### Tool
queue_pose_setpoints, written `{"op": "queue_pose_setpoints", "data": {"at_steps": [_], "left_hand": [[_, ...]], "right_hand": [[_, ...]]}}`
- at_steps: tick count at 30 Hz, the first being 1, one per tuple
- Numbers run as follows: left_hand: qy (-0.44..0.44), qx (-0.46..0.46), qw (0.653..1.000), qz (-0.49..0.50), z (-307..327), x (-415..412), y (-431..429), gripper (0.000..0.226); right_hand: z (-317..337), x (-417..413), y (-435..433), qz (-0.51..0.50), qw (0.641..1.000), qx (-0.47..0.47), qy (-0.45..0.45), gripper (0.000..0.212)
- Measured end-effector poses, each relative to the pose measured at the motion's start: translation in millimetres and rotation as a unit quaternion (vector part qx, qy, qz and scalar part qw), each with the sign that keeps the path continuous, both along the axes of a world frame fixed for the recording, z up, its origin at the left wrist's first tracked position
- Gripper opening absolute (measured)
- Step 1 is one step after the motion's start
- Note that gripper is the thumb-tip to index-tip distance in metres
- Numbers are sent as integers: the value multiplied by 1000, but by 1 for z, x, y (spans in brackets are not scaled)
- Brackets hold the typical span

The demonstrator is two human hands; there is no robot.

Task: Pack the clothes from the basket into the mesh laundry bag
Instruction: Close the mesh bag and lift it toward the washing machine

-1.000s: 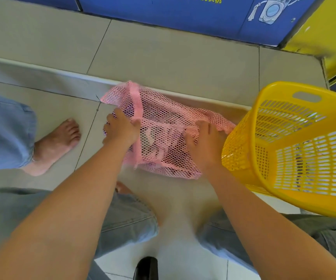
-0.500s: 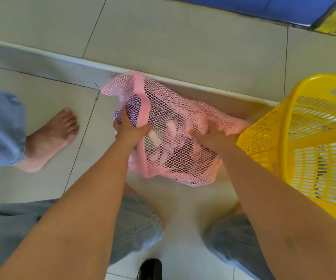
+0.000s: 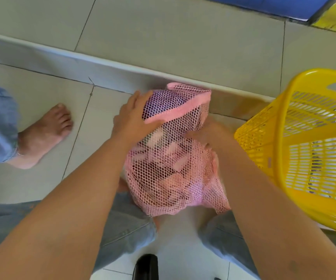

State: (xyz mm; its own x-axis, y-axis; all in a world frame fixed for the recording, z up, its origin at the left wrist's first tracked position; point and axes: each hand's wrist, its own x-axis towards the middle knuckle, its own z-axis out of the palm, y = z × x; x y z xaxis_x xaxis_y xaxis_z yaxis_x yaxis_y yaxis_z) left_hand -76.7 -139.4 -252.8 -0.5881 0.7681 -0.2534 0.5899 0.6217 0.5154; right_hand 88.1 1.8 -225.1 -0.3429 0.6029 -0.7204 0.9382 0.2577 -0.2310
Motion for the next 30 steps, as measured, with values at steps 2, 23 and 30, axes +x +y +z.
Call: {"op": "queue_pose_setpoints", "data": {"at_steps": [2, 23, 30], "left_hand": [[18, -42, 998, 48, -4, 4, -14, 94], [-503, 74, 818, 270, -55, 4, -21, 88], [-448, 92, 854, 249, -27, 15, -20, 62]], "right_hand": [[-6, -1, 5, -18, 996, 61, 65, 108], [-98, -12, 3, -149, 948, -145, 243, 115], [-66, 9, -17, -257, 896, -147, 331, 93]]}}
